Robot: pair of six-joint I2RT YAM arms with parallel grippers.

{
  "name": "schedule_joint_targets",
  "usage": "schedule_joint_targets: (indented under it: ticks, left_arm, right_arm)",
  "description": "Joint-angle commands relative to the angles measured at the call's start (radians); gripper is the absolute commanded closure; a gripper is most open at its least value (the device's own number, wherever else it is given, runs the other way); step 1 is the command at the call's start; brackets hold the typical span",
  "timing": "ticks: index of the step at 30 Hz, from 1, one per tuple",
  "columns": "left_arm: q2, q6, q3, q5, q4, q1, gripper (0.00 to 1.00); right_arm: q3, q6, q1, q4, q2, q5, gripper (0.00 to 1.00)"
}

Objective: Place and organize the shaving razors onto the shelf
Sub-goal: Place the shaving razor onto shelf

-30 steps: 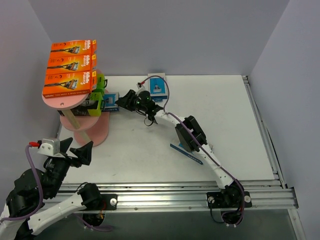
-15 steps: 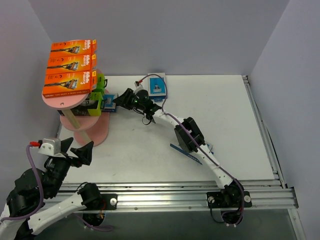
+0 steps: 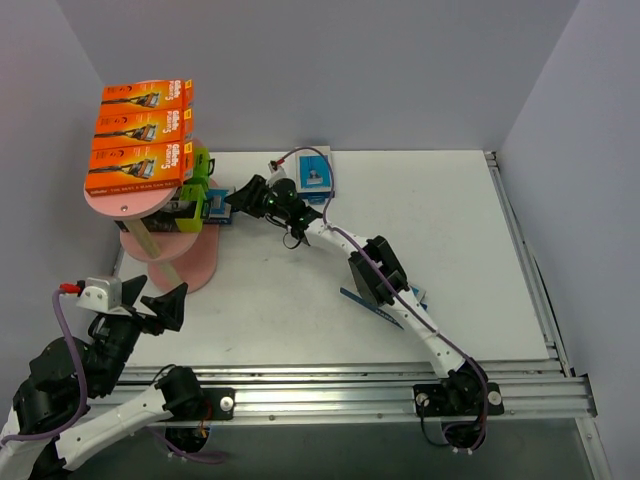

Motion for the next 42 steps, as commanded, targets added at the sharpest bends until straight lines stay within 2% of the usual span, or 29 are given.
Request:
schedule_joint_targets:
  ticks: [1, 14, 17, 22, 27, 31, 38, 39, 42]
  left_arm:
    - [0.0, 0.017, 0.001, 0.01, 0.045, -0.007, 0.06]
    - [-0.003, 0.015, 0.001, 0.01, 0.046, -0.007, 0.06]
    - [-0.001, 0.015, 0.001, 0.01, 0.046, -0.007, 0.06]
    - [0.017, 0.023, 0.007, 0.028, 0.048, -0.007, 0.06]
    - [0.032, 0.044, 0.015, 0.05, 0.055, -0.007, 0.06]
    - [0.064, 0.07, 0.039, 0.073, 0.054, -0.007, 0.06]
    - [0.301, 0.084, 0.146, 0.134, 0.045, -0.006, 0.06]
    - [0.33, 0.063, 0.156, 0.146, 0.043, -0.006, 0.06]
    - [0.452, -0.017, 0.197, 0.189, 0.028, -0.006, 0.06]
  right_arm:
    - [0.056, -0.021, 0.001, 0.048, 0.012, 0.017, 0.61]
    - [0.088, -0.018, -0.014, 0.049, 0.032, 0.031, 0.6]
    - [0.053, -0.016, -0.022, 0.08, 0.013, 0.028, 0.59]
    - [-0.088, -0.051, -0.04, 0.173, -0.101, 0.028, 0.55]
    - [-0.206, -0.064, -0.074, 0.192, -0.191, 0.007, 0.48]
    - [-0.36, -0.077, -0.103, 0.249, -0.329, -0.01, 0.43]
    - [-0.571, -0.114, -0.155, 0.195, -0.53, -0.053, 0.4]
    - [-0.61, -0.125, -0.163, 0.131, -0.575, -0.055, 0.4]
    - [-0.712, -0.145, -0.198, 0.083, -0.693, -0.061, 0.41]
